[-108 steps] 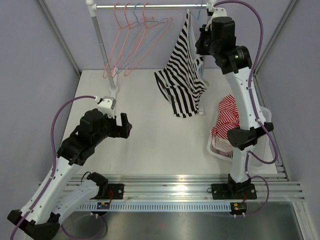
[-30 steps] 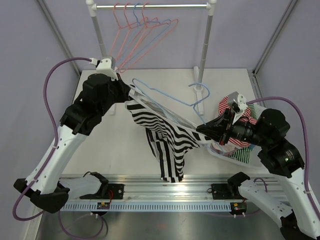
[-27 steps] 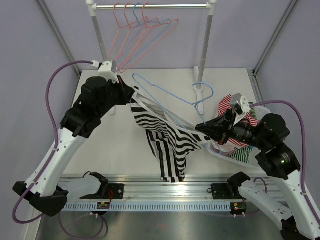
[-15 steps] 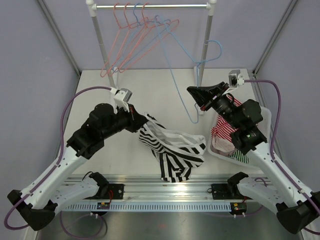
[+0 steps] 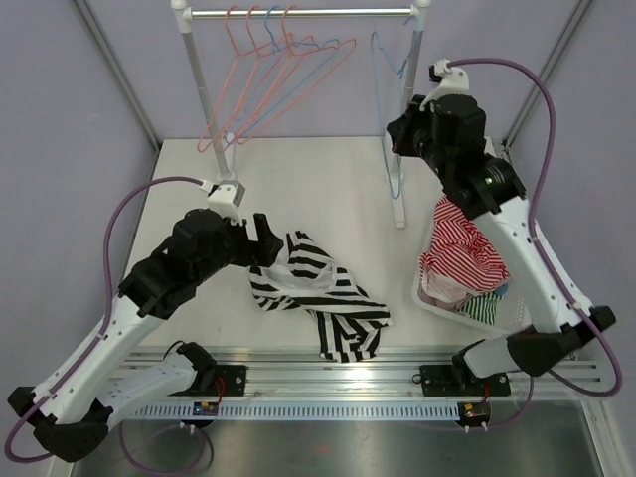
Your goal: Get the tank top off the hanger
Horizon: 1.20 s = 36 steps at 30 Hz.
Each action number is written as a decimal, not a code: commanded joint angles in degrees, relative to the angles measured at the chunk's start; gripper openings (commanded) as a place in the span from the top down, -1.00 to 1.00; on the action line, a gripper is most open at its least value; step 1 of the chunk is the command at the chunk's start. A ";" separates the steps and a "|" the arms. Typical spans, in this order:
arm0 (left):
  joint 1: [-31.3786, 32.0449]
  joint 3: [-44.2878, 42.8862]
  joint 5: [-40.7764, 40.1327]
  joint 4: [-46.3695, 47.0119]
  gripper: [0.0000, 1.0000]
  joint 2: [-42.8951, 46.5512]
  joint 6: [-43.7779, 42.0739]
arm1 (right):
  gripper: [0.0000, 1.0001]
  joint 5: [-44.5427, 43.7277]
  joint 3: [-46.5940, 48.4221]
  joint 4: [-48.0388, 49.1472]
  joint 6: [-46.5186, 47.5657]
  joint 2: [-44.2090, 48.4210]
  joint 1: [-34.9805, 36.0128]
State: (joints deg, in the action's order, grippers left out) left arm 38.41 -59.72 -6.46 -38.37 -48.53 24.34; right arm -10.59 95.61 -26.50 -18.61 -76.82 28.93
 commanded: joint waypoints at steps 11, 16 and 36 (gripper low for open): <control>-0.01 -9.19 -2.34 -10.85 -0.98 6.43 -5.88 | 1.00 -0.67 59.06 -30.10 6.13 -37.78 -6.06; -0.01 -5.67 0.30 -8.49 -0.98 7.75 -4.83 | 1.00 3.55 56.18 -26.76 6.83 -39.73 -8.88; 2.36 3.64 -1.28 3.10 -0.98 2.75 -1.14 | -0.99 10.41 34.50 -23.51 6.92 -21.48 -9.77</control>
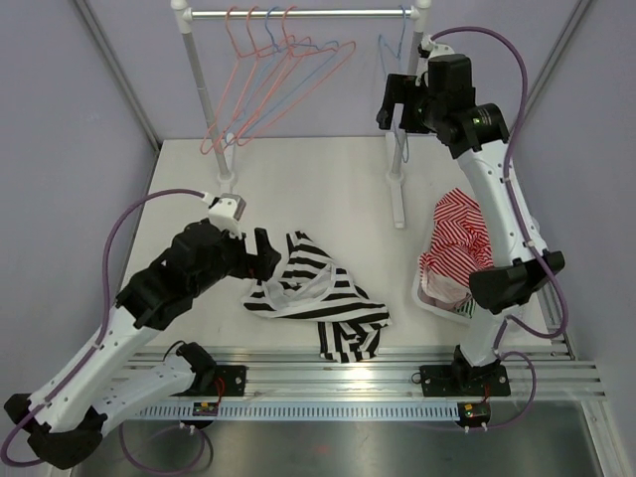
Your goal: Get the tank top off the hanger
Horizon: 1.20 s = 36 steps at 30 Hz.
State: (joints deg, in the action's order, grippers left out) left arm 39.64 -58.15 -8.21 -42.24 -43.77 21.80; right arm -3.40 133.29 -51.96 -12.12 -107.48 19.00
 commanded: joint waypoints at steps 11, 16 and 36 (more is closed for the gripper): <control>10.28 6.12 -2.43 21.57 -0.98 -22.40 4.39 | -0.99 14.90 -33.95 3.54 0.17 41.61 0.24; 15.10 5.42 -2.07 24.83 -0.98 -32.07 4.56 | -0.99 21.23 -40.83 3.19 -0.18 51.13 0.16; 21.27 8.23 -9.19 27.13 1.00 -47.30 11.24 | -0.99 27.75 -45.14 2.84 -1.59 66.26 0.16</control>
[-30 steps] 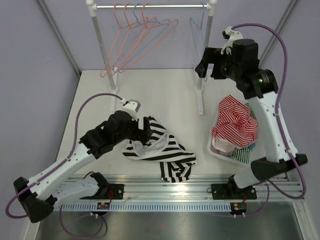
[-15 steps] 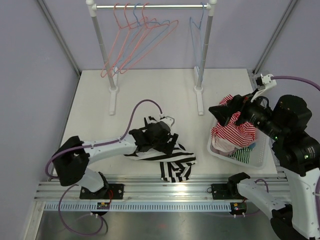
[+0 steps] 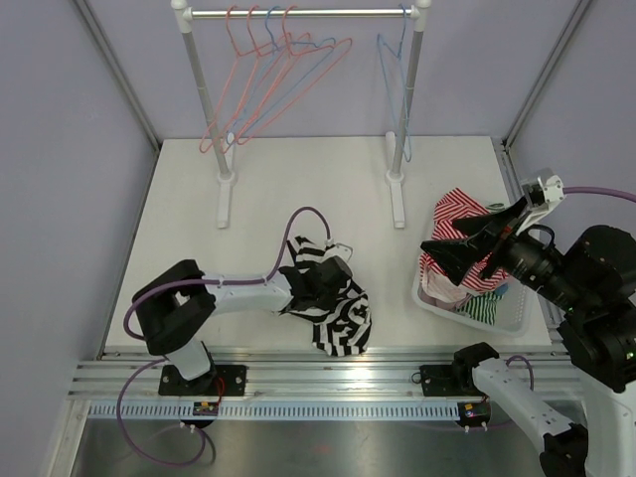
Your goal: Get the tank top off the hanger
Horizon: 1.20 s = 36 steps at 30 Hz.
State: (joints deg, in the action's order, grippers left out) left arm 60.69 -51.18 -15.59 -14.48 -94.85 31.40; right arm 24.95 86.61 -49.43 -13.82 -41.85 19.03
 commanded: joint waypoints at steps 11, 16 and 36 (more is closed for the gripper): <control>2.24 -15.77 3.10 -6.08 1.00 22.61 -3.97 | -0.99 -20.18 7.87 -5.68 -0.67 2.73 0.22; 4.09 -29.31 9.34 -6.53 1.00 15.51 -7.13 | -0.99 -27.22 11.73 -6.73 -1.47 4.31 0.22; 4.18 -88.73 20.25 1.91 1.00 -40.48 -9.87 | -0.99 -28.12 17.37 -10.25 -2.35 7.39 0.22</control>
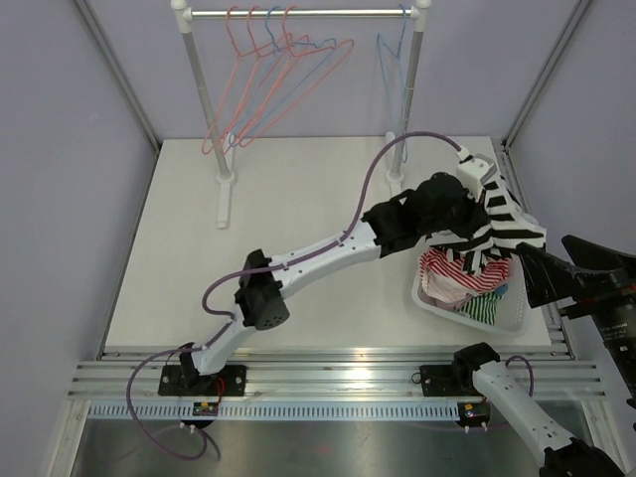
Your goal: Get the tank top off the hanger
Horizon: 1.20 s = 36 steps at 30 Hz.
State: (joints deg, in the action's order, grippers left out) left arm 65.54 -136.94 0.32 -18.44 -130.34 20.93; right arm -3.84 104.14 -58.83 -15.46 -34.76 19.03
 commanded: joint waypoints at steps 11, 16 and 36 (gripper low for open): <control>-1.99 -5.88 8.55 -3.54 1.00 -24.08 8.60 | -0.99 3.57 -7.63 -0.15 -1.32 2.33 0.13; -1.99 -1.67 7.42 -3.71 1.00 -18.12 6.94 | -0.99 3.57 -9.13 0.38 -1.85 1.89 0.13; -2.26 21.52 -14.52 -1.16 -0.98 21.33 3.07 | -0.99 -3.45 -9.82 -1.37 1.05 -2.68 0.13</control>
State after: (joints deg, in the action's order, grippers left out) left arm 63.66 -120.64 -0.03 -19.59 -118.83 25.23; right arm -3.84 95.04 -59.90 -16.01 -35.88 19.03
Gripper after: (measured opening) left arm 0.987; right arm 0.993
